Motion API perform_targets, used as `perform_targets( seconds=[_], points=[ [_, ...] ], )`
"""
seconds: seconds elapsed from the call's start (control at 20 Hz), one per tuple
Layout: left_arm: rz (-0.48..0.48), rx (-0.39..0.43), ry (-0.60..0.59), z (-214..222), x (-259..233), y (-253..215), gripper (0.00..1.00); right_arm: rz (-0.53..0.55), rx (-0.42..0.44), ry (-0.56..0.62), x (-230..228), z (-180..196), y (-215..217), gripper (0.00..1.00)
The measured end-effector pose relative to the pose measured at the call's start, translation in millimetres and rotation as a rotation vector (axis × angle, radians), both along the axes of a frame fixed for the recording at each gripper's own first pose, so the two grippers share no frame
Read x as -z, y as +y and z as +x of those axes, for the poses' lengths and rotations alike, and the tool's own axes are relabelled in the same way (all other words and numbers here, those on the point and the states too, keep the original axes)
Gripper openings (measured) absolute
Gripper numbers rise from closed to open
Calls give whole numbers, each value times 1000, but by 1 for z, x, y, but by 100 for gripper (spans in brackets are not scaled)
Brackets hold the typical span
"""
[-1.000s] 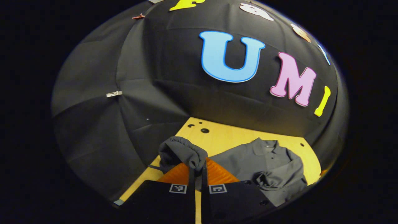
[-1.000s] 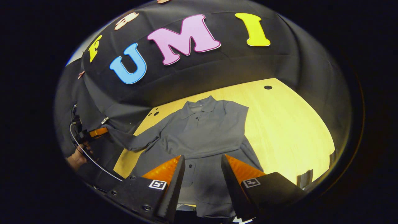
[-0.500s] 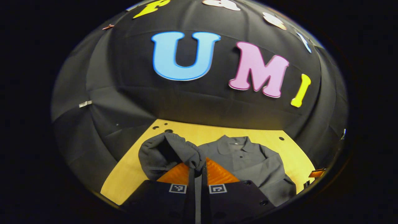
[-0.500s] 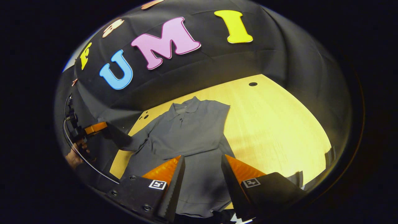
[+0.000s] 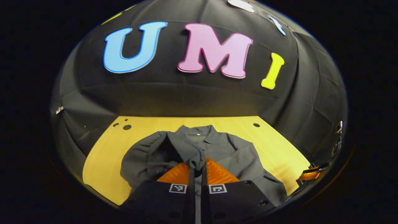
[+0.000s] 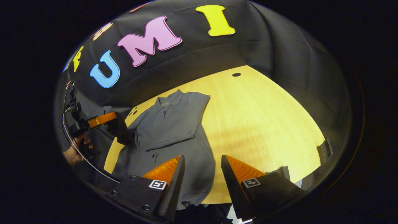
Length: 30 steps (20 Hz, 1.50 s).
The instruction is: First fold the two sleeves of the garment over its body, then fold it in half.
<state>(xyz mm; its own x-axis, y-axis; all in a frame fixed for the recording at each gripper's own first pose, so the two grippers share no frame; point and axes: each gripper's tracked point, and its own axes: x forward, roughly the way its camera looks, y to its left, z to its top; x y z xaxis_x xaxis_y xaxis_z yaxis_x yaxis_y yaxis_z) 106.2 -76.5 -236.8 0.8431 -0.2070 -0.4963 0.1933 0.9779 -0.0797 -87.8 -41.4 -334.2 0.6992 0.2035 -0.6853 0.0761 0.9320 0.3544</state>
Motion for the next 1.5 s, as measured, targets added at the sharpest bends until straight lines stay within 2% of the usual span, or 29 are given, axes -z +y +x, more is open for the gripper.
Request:
perform_targets(
  seconds=[0.3,0.55,0.7,0.75,0.8,0.85,0.9,0.95,1.0,1.05,1.1,1.15,1.2,1.25,1.35,1.5],
  points=[
    [67,78,77,5,62,-55,12,7,12,36,16,-2,-23,73],
    [131,117,121,8,105,-77,13,18,13,54,25,3,-27,73],
    [113,158,158,3,122,-92,17,19,8,61,28,5,-27,73],
    [97,167,168,1,125,-96,28,19,7,62,28,6,-26,73],
    [83,175,181,-1,129,-101,24,18,5,61,27,6,-25,73],
    [72,185,190,-2,130,-104,28,18,3,60,27,7,-24,73],
    [61,197,193,-4,131,-109,39,18,2,60,26,6,-23,73],
    [41,216,193,-6,129,-114,43,16,1,61,25,6,-22,73],
    [15,240,195,-11,127,-121,39,16,1,61,26,6,-21,73],
    [-17,262,197,-16,123,-127,51,14,1,61,25,6,-20,73],
    [-54,287,202,-22,120,-133,48,14,2,62,25,5,-18,73],
    [-90,305,205,-27,116,-139,60,14,2,64,25,4,-17,73],
    [-120,319,203,-33,111,-143,63,13,2,64,25,3,-15,73],
    [-139,327,199,-38,105,-143,64,12,0,65,24,1,-13,73],
    [-163,321,180,-46,94,-137,83,9,-8,66,23,-3,-8,73],
    [-167,285,140,-61,76,-116,89,1,-25,74,23,-9,1,73]
  ],
)
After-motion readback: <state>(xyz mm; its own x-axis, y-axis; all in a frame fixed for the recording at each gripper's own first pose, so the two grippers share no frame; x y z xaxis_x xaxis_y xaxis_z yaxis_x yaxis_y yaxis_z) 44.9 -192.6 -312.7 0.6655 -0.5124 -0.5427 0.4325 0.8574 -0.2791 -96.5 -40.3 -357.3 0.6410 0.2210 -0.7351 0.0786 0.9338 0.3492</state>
